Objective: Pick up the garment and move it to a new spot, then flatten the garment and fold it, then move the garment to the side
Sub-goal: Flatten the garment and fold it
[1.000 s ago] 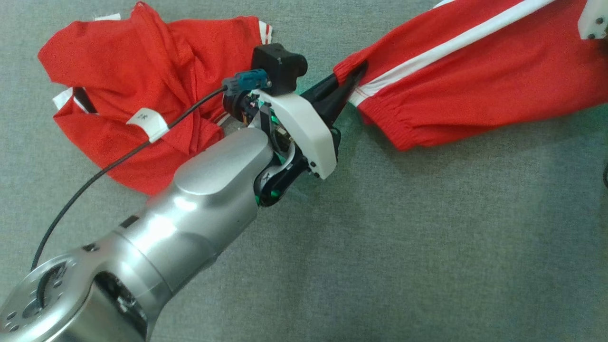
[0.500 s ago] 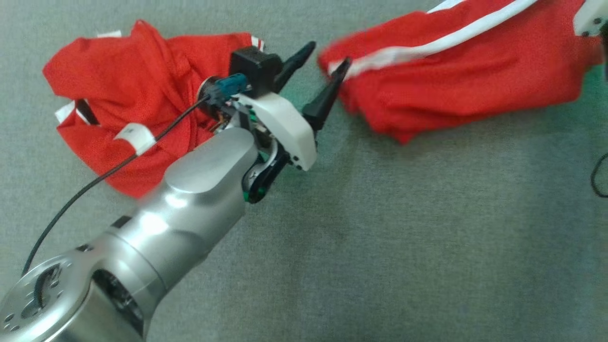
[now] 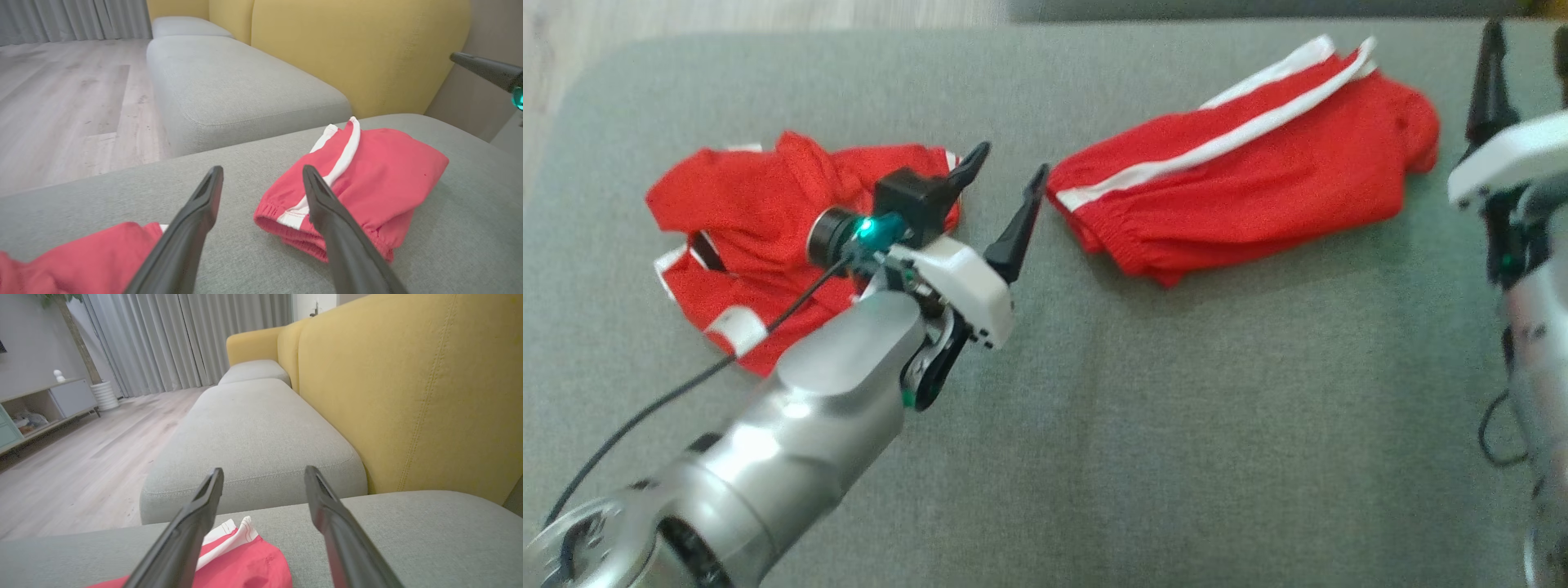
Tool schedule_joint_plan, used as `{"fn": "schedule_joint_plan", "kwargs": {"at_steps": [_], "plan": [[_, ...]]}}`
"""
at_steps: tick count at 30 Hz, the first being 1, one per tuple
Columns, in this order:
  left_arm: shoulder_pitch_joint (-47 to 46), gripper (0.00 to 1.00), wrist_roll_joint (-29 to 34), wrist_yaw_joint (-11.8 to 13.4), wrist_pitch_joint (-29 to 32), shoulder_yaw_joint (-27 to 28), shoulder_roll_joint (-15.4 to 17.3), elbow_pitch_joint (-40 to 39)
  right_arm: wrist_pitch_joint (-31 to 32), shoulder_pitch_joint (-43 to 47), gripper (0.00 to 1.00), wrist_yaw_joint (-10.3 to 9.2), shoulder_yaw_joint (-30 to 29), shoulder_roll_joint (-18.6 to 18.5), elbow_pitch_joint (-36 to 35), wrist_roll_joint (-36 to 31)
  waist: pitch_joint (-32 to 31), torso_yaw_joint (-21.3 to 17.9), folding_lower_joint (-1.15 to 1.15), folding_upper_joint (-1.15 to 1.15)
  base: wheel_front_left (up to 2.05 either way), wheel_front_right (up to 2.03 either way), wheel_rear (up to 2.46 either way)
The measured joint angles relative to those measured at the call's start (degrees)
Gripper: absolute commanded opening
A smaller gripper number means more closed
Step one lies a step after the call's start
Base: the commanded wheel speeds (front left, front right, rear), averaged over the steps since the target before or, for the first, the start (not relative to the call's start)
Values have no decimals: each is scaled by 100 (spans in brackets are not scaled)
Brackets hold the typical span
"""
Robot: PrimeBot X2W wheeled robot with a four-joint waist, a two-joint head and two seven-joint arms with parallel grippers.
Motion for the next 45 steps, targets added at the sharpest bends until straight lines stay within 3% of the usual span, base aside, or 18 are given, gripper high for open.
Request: {"fn": "schedule_joint_plan", "kwargs": {"at_steps": [8, 11, 12, 17, 19, 20, 24, 33, 38, 45], "plan": [[674, 100, 263, 693, -158, 526, 354, -575, -27, 1568, 100, 0, 454, 62, -1728, 678, -590, -88, 0, 0, 0, 0, 0], [982, 100, 743, 1082, -160, 1216, 494, -1171, -27, 2100, 100, 0, 414, 155, -2314, 804, -715, -105, 0, 0, 0, 0, 0], [982, 100, 743, 1082, -160, 1216, 494, -1171, -27, 2100, 100, 0, 414, 155, -2314, 804, -715, -105, 0, 0, 0, 0, 0], [1923, 100, 1933, 1660, -178, 2512, 602, -2217, -27, 2886, 100, 0, 380, 547, -3021, 750, -804, -143, 1, 0, 0, 0, 0], [2494, 100, 2286, 1739, -186, 2973, 569, -2505, -27, 3171, 100, 0, 378, 722, -3228, 655, -823, -169, 1, 0, 0, 0, 0], [3090, 100, 2554, 1707, -192, 3352, 494, -2669, -27, 3424, 100, 0, 368, 849, -3368, 619, -828, -187, 1, 0, 0, 0, 0], [3825, 100, 2969, 1340, -192, 3852, 253, -2720, -23, 3780, 100, 0, 331, 987, -3532, 527, -751, -172, 1, 0, 0, 0, 0], [3618, 100, 3646, 561, -192, 4452, -204, -2598, 586, 3294, 100, 0, -149, 999, -3724, 69, -229, -61, 2, 0, 0, 0, 0], [3287, 100, 3884, 264, -193, 4610, -482, -2532, 1236, 2230, 100, 0, -959, 780, -3301, -339, 247, 74, 3, 0, 0, 0, 0], [3043, 100, 4091, -13, -193, 4781, -689, -2443, 2160, 1015, 100, 0, -1782, 511, -2073, -743, 824, 407, 3, 0, 0, 0, 0]]}}
